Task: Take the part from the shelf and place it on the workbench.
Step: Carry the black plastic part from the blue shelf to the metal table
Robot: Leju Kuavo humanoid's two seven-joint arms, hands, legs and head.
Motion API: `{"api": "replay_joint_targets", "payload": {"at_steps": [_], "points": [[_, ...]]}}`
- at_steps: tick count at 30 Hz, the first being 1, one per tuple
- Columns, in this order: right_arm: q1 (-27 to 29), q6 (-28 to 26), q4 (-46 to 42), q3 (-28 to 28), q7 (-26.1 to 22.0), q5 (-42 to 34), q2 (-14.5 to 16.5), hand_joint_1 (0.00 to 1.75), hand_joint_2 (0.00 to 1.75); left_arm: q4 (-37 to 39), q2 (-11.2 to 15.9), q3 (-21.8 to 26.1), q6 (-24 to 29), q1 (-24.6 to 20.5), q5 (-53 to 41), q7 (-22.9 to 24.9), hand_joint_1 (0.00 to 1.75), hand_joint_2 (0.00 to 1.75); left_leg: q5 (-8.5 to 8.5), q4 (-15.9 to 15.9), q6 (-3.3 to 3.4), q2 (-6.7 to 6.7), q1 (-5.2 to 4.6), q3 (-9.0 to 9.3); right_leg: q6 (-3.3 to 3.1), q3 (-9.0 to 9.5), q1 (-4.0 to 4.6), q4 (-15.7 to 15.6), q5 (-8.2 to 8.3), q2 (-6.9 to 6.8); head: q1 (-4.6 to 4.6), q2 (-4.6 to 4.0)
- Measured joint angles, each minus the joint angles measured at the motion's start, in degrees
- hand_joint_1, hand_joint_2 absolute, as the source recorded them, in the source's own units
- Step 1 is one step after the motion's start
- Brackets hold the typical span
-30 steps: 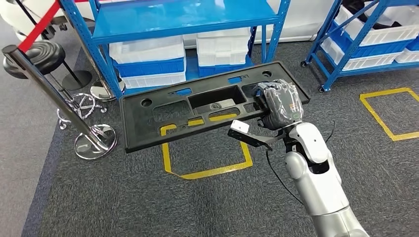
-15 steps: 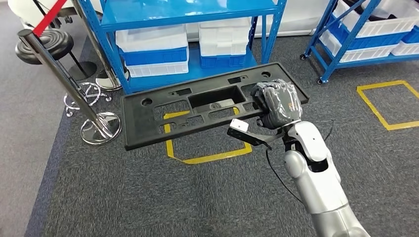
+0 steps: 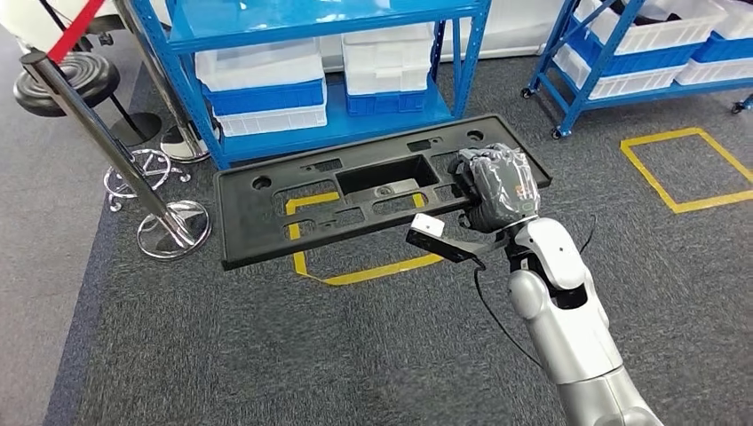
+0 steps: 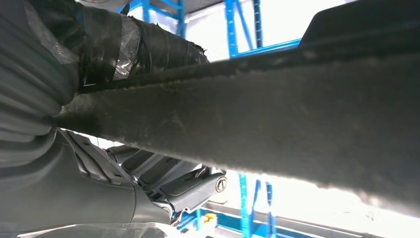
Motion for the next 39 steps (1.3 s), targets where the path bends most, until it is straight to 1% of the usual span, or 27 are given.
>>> {"api": "replay_joint_targets", "payload": {"at_steps": [1, 3, 5, 6, 7, 8, 9, 10, 12, 14, 16, 18, 20, 21, 22, 23, 24, 26, 28, 29, 31, 32, 34, 35, 37, 38, 39], "points": [[0.0, 0.0, 0.0, 0.0, 0.0, 0.0, 0.0, 1.75, 1.75, 0.0, 0.0, 0.0, 0.0, -0.1, 0.0, 0.0, 0.00, 1.75, -0.15, 0.1, -0.24, 0.31, 0.00, -0.04, -0.29, -0.04, -0.19, -0.3, 0.26, 0.46, -0.01, 0.00], [-0.1, 0.1, 0.0, 0.0, 0.1, 0.0, -0.1, 1.75, 1.75, 0.0, 0.1, 0.0, 0.0, -0.1, 0.0, -0.1, 0.00, 1.75, -1.95, 2.1, -0.92, -0.84, 0.12, -0.90, -1.01, -0.10, -0.65, -1.0, 0.92, 1.38, -0.03, 0.00], [-0.1, 0.1, 0.0, 0.0, 0.1, -0.1, 0.0, 1.75, 1.75, 0.0, 0.1, 0.1, 0.0, 0.0, 0.0, -0.1, 0.00, 1.75, -5.77, 8.4, -1.59, -2.74, 0.49, -3.62, -1.44, -0.40, -0.84, -1.3, 1.41, 2.35, -0.07, 0.00], [-0.2, 0.2, 0.0, 0.0, 0.1, -0.1, 0.1, 1.75, 1.75, 0.0, 0.1, 0.1, 0.0, 0.0, 0.0, -0.1, 0.00, 1.75, -7.50, 12.2, -1.84, -3.12, 0.70, -5.31, -1.46, -0.64, -0.85, -1.3, 1.54, 2.87, -0.08, 0.00], [-0.2, 0.2, 0.1, 0.0, 0.1, -0.1, 0.1, 1.75, 1.75, 0.0, 0.1, 0.2, 0.0, 0.0, 0.0, -0.1, 0.00, 1.75, -8.35, 15.0, -2.05, -3.22, 0.90, -6.50, -1.41, -0.83, -0.86, -1.2, 1.65, 3.42, -0.08, 0.00], [-0.1, 0.2, 0.1, 0.0, 0.1, -0.1, 0.1, 1.75, 1.75, 0.0, 0.1, 0.2, 0.0, 0.0, -0.1, -0.1, 0.00, 1.75, -8.07, 15.8, -2.21, -3.23, 1.10, -6.80, -1.33, -0.99, -0.89, -1.1, 1.76, 4.00, -0.07, 0.00], [-0.1, 0.3, 0.2, 0.0, 0.1, -0.1, 0.1, 1.75, 1.75, 0.0, 0.1, 0.2, 0.0, 0.0, -0.1, -0.1, 0.00, 1.75, -6.67, 14.4, -2.32, -3.28, 1.29, -6.00, -1.23, -1.11, -0.93, -1.0, 1.84, 4.61, -0.08, 0.00], [-0.2, 0.3, 0.2, 0.0, 0.1, -0.1, 0.1, 1.75, 1.75, 0.0, 0.1, 0.2, 0.0, 0.0, -0.1, -0.1, 0.00, 1.75, -4.55, 11.0, -2.36, -3.63, 1.49, -4.28, -1.13, -1.18, -0.99, -0.8, 1.89, 5.21, -0.07, 0.00], [-0.3, 0.3, 0.2, 0.0, 0.1, -0.1, 0.1, 1.75, 1.75, 0.0, 0.1, 0.2, 0.0, 0.1, -0.1, -0.2, 0.00, 1.75, -1.39, 3.5, -2.27, -6.13, 1.91, -0.77, -0.77, -1.58, -1.05, -0.4, 2.02, 6.30, -0.06, 0.00], [-0.4, 0.3, 0.2, 0.0, 0.1, -0.1, 0.2, 1.75, 1.75, 0.0, 0.1, 0.3, 0.0, 0.1, -0.1, -0.2, 0.00, 1.75, -0.79, 0.4, -2.07, -8.06, 1.97, 0.36, 0.05, -2.38, -1.20, -0.2, 2.47, 7.38, -0.06, 0.00], [-0.5, 0.3, 0.2, 0.0, 0.1, -0.1, 0.2, 1.75, 1.75, 0.0, 0.1, 0.3, 0.0, 0.1, -0.1, -0.2, 0.00, 1.75, -0.48, -0.1, -1.61, -7.27, 1.83, 0.35, 1.00, -2.94, -1.41, -0.3, 3.05, 8.30, -0.05, 0.00], [-0.6, 0.4, 0.3, 0.0, 0.1, -0.1, 0.1, 1.75, 1.75, 0.0, 0.1, 0.4, 0.0, 0.0, -0.1, -0.3, 0.00, 1.75, 0.18, -0.8, -0.84, -5.88, 1.91, 0.50, 1.55, -3.61, -1.36, 0.8, 2.14, 6.89, 0.00, 0.00], [-0.9, 0.4, 0.4, 0.0, 0.1, -0.2, 0.1, 1.75, 1.75, 0.0, 0.1, 0.4, 0.0, 0.2, -0.1, -0.3, 0.00, 1.75, 0.56, -1.2, -0.27, -4.39, 1.86, 0.51, 1.90, -5.84, -1.32, 6.1, -1.22, 4.37, 0.04, 0.00], [-0.9, 0.4, 0.5, 0.0, 0.1, -0.2, 0.1, 1.75, 1.75, 0.0, 0.1, 0.5, 0.1, 0.2, -0.1, -0.3, 0.00, 1.75, 0.60, -1.1, -0.13, -3.69, 1.77, 0.42, 2.09, -7.38, -1.40, 9.9, -3.07, 3.71, 0.05, 0.00], [-0.9, 0.4, 0.6, 0.0, 0.1, -0.2, 0.1, 1.75, 1.75, 0.0, 0.2, 0.5, 0.1, 0.3, -0.1, -0.3, 0.00, 1.75, 0.58, -1.1, -0.11, -3.00, 1.70, 0.36, 2.25, -8.62, -1.51, 13.0, -4.24, 3.42, 0.06, 0.00], [-0.8, 0.5, 0.7, 0.0, 0.1, -0.2, 0.1, 1.75, 1.75, 0.0, 0.2, 0.5, 0.1, 0.2, -0.2, -0.3, 0.00, 1.75, 0.55, -1.0, -0.12, -2.34, 1.66, 0.32, 2.37, -9.07, -1.60, 14.5, -4.39, 3.23, 0.06, 0.00], [-0.8, 0.5, 0.9, 0.0, 0.1, -0.2, 0.1, 1.75, 1.75, 0.0, 0.2, 0.6, 0.1, 0.1, -0.2, -0.3, 0.00, 1.75, 0.48, -0.9, -0.15, -1.72, 1.66, 0.30, 2.43, -8.48, -1.66, 13.9, -3.55, 3.01, 0.07, 0.00], [-0.9, 0.5, 1.0, 0.0, 0.2, -0.2, 0.1, 1.75, 1.75, 0.0, 0.2, 0.7, 0.1, 0.0, -0.2, -0.4, 0.00, 1.75, 0.13, -0.6, -0.43, -0.58, 1.64, 0.33, 2.27, -4.71, -1.58, 7.3, -0.54, 1.56, 0.07, -0.01], [-1.2, 0.5, 1.0, 0.0, 0.2, -0.3, 0.1, 1.75, 1.75, 0.0, 0.2, 0.8, 0.1, 0.0, -0.2, -0.4, 0.00, 1.75, -0.32, -0.1, -1.01, 0.42, 1.30, 0.22, 1.67, -1.78, -0.97, 1.5, 0.83, -0.47, 0.05, 0.00], [-1.3, 0.5, 1.0, 0.0, 0.2, -0.3, 0.1, 1.75, 1.75, 0.0, 0.2, 0.9, 0.1, -0.1, -0.2, -0.4, 0.00, 1.75, -0.49, 0.0, -1.29, 0.90, 1.10, 0.19, 1.34, -1.45, -0.69, 0.5, 0.69, -0.95, 0.03, 0.00], [-1.4, 0.5, 1.0, 0.0, 0.2, -0.3, 0.1, 1.75, 1.75, 0.0, 0.2, 1.0, 0.1, -0.2, -0.3, -0.5, 0.00, 1.75, -0.66, 0.0, -1.68, 1.99, 0.99, 0.32, 0.71, -1.66, -0.51, 0.3, 0.77, 0.07, -0.02, 0.00], [-1.4, 0.6, 1.0, 0.0, 0.2, -0.3, 0.1, 1.75, 1.75, 0.0, 0.2, 1.0, 0.1, -0.2, -0.3, -0.5, 0.00, 1.75, -1.05, 0.2, -1.91, 1.78, 1.09, 0.32, 0.41, -1.68, -0.59, 0.1, 0.93, 0.67, -0.01, 0.00], [-1.5, 0.6, 1.0, 0.0, 0.2, -0.3, 0.1, 1.75, 1.75, 0.0, 0.2, 1.1, 0.1, -0.3, -0.3, -0.5, 0.00, 1.75, -3.37, 3.2, -2.30, -0.39, 1.39, -0.91, -0.29, -1.65, -0.81, -0.3, 1.27, 1.78, -0.02, 0.00], [-1.5, 0.6, 1.0, 0.0, 0.2, -0.4, 0.1, 1.75, 1.75, 0.0, 0.2, 1.1, 0.1, -0.2, -0.3, -0.5, 0.00, 1.75, -5.24, 6.4, -2.44, -1.87, 1.50, -2.37, -0.52, -1.66, -0.86, -0.4, 1.37, 2.29, -0.03, 0.00], [-1.5, 0.6, 1.1, 0.0, 0.2, -0.4, 0.2, 1.75, 1.75, 0.0, 0.2, 1.2, 0.1, -0.2, -0.3, -0.5, 0.00, 1.75, -8.42, 14.0, -2.55, -3.09, 1.54, -6.02, -0.73, -1.78, -0.76, -0.3, 1.46, 3.51, -0.03, 0.00], [-1.5, 0.6, 1.1, 0.0, 0.2, -0.4, 0.2, 1.75, 1.75, 0.0, 0.2, 1.2, 0.1, -0.2, -0.3, -0.5, 0.00, 1.75, -8.67, 16.1, -2.54, -3.19, 1.54, -7.16, -0.76, -1.81, -0.69, -0.3, 1.48, 4.18, -0.03, 0.00], [-1.4, 0.6, 1.2, 0.0, 0.2, -0.4, 0.2, 1.75, 1.75, 0.0, 0.2, 1.2, 0.1, -0.2, -0.3, -0.5, 0.00, 1.75, -7.79, 16.2, -2.44, -3.25, 1.54, -7.37, -0.77, -1.82, -0.62, -0.2, 1.49, 4.91, -0.02, 0.00]]}}
